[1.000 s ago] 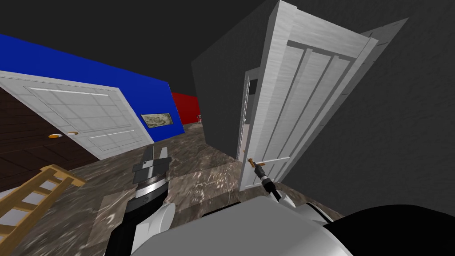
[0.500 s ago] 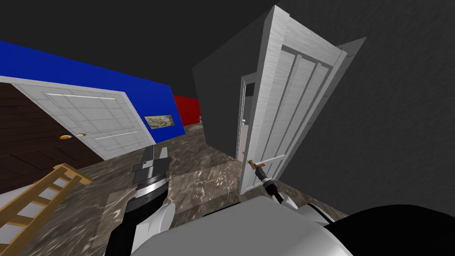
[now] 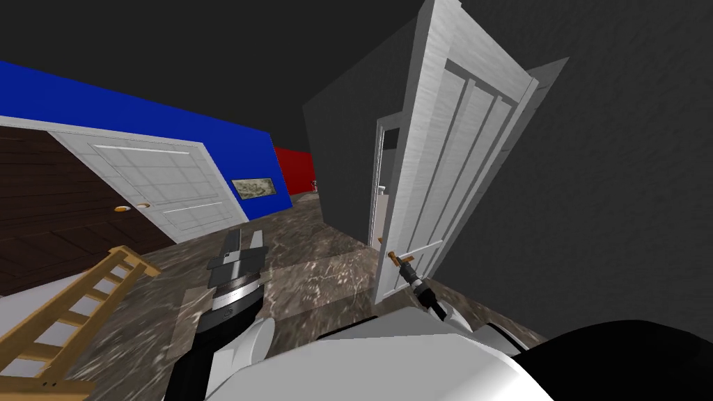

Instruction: Pull the door open

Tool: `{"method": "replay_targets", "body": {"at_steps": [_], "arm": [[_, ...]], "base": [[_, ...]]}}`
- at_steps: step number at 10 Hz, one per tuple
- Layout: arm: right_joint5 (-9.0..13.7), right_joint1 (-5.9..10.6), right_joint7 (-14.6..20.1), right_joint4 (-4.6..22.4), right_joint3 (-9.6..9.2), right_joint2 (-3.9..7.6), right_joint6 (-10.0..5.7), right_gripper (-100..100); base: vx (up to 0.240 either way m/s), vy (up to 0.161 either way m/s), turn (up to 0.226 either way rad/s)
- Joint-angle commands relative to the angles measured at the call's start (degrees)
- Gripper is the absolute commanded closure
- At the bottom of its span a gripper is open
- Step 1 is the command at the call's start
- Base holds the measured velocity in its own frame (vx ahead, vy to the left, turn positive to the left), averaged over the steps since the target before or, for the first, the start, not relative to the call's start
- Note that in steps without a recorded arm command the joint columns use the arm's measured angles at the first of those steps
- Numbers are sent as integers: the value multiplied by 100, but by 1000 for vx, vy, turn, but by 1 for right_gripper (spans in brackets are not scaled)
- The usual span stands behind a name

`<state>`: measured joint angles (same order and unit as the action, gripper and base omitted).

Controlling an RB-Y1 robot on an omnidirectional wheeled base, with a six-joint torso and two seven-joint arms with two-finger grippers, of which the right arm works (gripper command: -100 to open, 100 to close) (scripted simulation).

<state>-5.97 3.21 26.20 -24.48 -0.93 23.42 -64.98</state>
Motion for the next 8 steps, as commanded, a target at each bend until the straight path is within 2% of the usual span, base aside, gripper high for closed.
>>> {"method": "replay_targets", "body": {"at_steps": [1,4,5,6,7,8], "arm": [[1,-31,27,54,8,36,-92,100],[1,-80,67,143,19,92,-239,100],[1,-80,67,143,19,92,-239,100],[1,-115,95,205,27,131,-341,100],[1,-115,95,205,27,131,-341,100],[1,-149,121,269,34,169,-445,100]], "base": [[-128,-17,223],[-178,-81,159],[-132,-68,90],[-145,-65,200],[-142,-52,130],[-196,-91,205]]}}
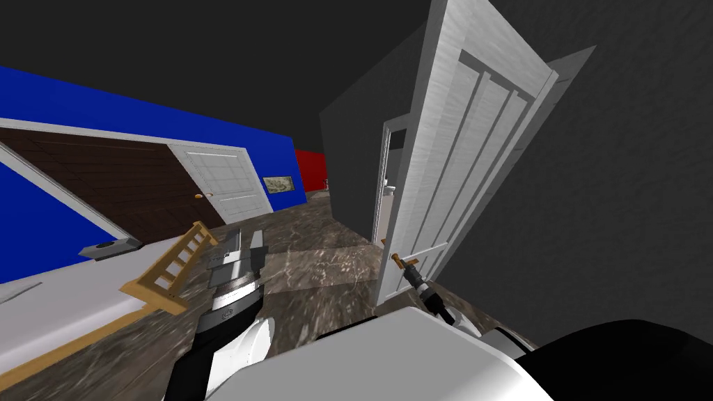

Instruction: Pull the door open

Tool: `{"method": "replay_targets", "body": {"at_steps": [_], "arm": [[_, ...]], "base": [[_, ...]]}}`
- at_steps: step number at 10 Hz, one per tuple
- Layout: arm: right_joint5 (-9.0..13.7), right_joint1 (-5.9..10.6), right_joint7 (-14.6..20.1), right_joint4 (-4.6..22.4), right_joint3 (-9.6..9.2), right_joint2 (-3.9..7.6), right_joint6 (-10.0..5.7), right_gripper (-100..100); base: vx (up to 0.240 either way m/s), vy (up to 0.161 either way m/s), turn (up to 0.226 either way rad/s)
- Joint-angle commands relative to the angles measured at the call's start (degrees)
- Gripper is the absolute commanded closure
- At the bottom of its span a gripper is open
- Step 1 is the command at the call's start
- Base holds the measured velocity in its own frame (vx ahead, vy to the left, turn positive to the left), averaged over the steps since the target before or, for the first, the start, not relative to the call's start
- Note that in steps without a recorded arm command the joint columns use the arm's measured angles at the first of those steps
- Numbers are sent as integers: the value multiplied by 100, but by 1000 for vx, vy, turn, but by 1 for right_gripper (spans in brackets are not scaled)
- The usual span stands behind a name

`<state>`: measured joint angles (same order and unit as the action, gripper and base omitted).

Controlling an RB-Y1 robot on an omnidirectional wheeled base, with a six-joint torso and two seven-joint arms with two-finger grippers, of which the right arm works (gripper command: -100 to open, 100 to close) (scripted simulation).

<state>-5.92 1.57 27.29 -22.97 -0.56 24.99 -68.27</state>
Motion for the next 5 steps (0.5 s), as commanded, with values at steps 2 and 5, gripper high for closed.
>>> {"method": "replay_targets", "body": {"at_steps": [2,5], "arm": [[-5,4,20,139,-1,24,-150,100],[-8,-58,64,252,12,89,-332,100]], "base": [[-145,-70,106],[-174,-71,168]]}}
